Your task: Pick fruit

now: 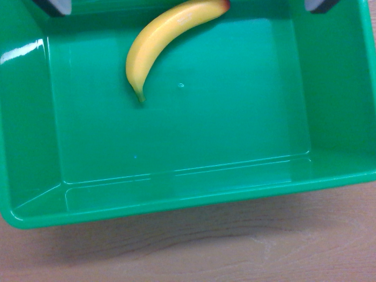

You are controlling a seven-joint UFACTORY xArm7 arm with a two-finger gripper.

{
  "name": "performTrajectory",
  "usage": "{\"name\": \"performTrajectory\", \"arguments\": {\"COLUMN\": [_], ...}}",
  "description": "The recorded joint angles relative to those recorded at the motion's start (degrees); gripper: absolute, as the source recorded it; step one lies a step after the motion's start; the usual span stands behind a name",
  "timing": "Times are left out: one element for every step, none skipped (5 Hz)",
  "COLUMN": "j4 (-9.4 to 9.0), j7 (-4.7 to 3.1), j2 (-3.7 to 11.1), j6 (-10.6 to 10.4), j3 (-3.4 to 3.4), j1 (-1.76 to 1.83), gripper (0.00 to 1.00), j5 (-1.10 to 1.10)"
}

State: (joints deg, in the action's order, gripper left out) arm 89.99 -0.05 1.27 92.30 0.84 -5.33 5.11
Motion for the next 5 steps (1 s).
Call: {"name": "performTrajectory", "arguments": {"j4": [0.0, -0.85, -0.85, -2.03, -2.03], "j7": [0.0, 0.65, 0.65, 1.57, 1.57], "j2": [0.0, 0.14, 0.14, 0.34, 0.34], "j6": [0.0, -0.8, -0.8, -1.9, -1.9], "j3": [0.0, -0.01, -0.01, -0.02, -0.02], "j1": [0.0, 0.05, 0.05, 0.13, 0.13], "gripper": [0.0, 0.0, 0.0, 0.0, 0.0], "j5": [0.0, -0.14, -0.14, -0.33, -0.33]}}
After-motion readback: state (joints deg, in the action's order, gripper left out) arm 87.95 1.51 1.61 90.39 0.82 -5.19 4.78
